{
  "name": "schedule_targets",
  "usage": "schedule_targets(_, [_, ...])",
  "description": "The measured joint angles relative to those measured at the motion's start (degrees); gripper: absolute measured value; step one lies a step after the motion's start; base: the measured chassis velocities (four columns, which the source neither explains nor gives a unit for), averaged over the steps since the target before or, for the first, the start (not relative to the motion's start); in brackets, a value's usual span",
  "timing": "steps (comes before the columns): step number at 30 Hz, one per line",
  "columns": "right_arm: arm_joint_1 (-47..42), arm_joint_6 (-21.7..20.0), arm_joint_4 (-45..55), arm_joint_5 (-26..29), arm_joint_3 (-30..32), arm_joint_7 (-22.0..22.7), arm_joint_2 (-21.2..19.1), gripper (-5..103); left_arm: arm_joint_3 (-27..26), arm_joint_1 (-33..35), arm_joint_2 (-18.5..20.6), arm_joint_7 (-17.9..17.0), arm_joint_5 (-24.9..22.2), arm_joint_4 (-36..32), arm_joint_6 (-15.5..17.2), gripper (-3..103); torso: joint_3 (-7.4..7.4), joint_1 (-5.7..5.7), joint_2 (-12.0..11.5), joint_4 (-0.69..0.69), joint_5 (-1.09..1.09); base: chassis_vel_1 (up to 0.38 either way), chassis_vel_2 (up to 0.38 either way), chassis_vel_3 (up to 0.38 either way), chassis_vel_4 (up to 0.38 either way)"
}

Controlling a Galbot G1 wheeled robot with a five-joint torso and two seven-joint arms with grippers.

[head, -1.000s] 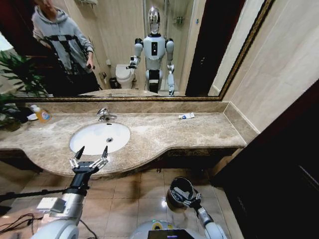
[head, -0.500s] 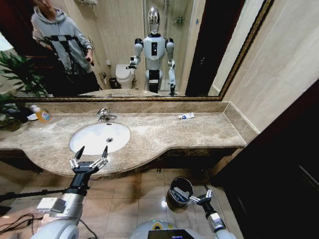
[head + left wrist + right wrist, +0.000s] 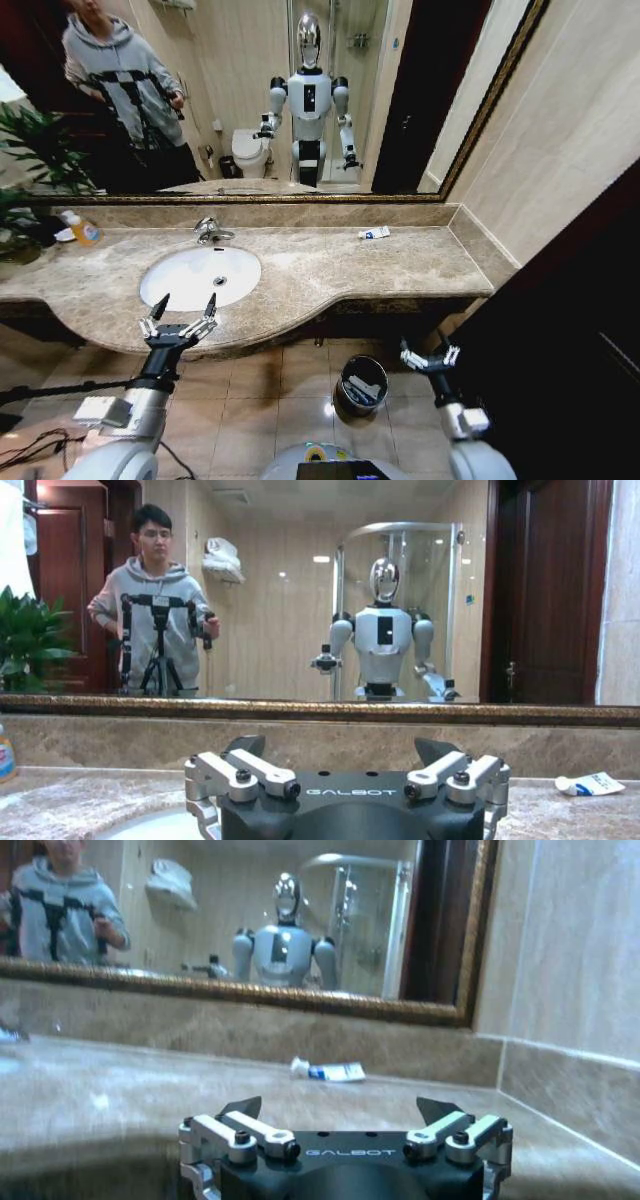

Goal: Pick up the trash from the sink and place it in the trash bin.

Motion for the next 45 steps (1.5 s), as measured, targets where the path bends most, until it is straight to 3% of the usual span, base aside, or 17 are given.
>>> schedule_targets(7, [6.05,-4.00,2.00,1.37,-2.41,-0.29,-1.69,100,0.00,0.00,0.00,0.00,0.00,0.00,0.00,100,0.00,0.00,0.00,0.00,0.01,0.000,0.000,0.000,0.000])
schedule_targets(10, [12.04,-9.59,2.24,6.55,-4.52,-0.39,-4.77,100,0.00,0.00,0.00,0.00,0.00,0.00,0.00,100,0.00,0.00,0.00,0.00,0.00,0.000,0.000,0.000,0.000])
schedule_targets(11, [12.04,-9.59,2.24,6.55,-4.52,-0.39,-4.77,100,0.00,0.00,0.00,0.00,0.00,0.00,0.00,100,0.00,0.00,0.00,0.00,0.00,0.000,0.000,0.000,0.000])
schedule_targets(15, [21.45,-14.31,-1.86,10.60,-7.87,-1.23,-8.45,100,0.00,0.00,0.00,0.00,0.00,0.00,0.00,100,0.01,0.00,0.00,-0.01,0.01,0.000,0.000,0.000,0.000])
schedule_targets(18, [28.08,-15.52,-5.58,11.32,-10.17,-1.48,-9.19,100,0.00,0.00,0.00,0.00,0.00,0.00,0.00,100,0.01,0.00,0.00,0.01,0.01,0.000,0.000,0.000,0.000])
schedule_targets(31, [53.86,-22.92,-25.41,12.80,-22.39,0.50,-5.08,100,0.00,0.00,0.00,0.00,0.00,0.00,0.00,100,0.01,0.01,-0.01,0.01,0.00,0.000,0.000,0.000,0.000])
schedule_targets(37, [59.80,-24.96,-31.35,14.00,-23.90,1.14,-3.87,100,0.00,0.00,0.00,0.00,0.00,0.00,0.00,100,0.01,0.01,-0.01,0.01,-0.01,0.000,0.000,0.000,0.000])
schedule_targets(45, [63.81,-25.35,-39.20,10.43,-21.98,-0.26,-4.02,100,0.00,0.00,0.00,0.00,0.00,0.00,0.00,100,0.00,0.00,-0.01,-0.03,0.01,0.000,0.000,0.000,0.000])
